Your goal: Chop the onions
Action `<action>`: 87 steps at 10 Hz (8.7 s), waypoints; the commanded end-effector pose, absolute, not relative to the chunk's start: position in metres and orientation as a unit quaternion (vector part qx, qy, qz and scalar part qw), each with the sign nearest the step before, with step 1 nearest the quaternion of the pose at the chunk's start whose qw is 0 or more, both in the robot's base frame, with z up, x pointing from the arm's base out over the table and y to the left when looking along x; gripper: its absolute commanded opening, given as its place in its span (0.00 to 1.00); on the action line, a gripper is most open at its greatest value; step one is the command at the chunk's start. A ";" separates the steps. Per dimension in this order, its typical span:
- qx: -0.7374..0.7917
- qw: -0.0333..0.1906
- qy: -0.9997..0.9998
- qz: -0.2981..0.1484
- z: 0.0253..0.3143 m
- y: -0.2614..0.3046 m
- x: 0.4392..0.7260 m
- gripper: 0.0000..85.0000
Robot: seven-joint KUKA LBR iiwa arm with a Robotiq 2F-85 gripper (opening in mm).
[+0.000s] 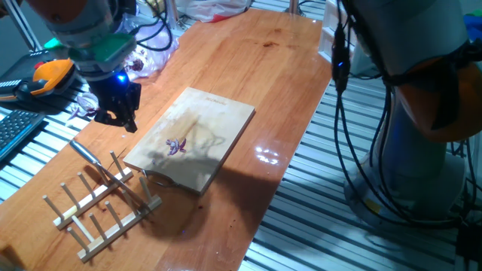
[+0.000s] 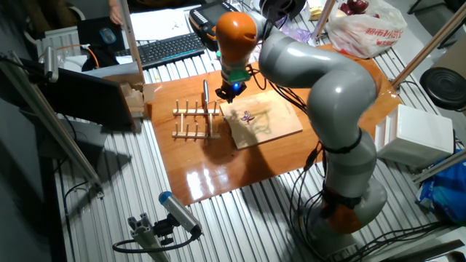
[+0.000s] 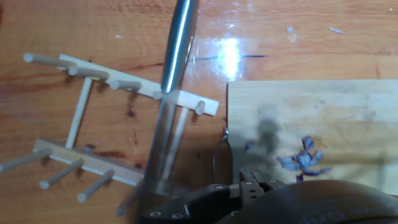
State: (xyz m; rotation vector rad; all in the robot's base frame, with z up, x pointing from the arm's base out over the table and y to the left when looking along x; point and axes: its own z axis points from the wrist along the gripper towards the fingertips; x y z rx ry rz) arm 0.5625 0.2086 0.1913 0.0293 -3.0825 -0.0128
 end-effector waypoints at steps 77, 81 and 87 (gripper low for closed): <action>0.011 0.017 -0.999 -0.041 0.180 0.187 0.558 0.00; 0.004 0.017 -0.999 -0.039 0.179 0.187 0.559 0.00; 0.006 0.014 -0.999 -0.040 0.177 0.188 0.563 0.00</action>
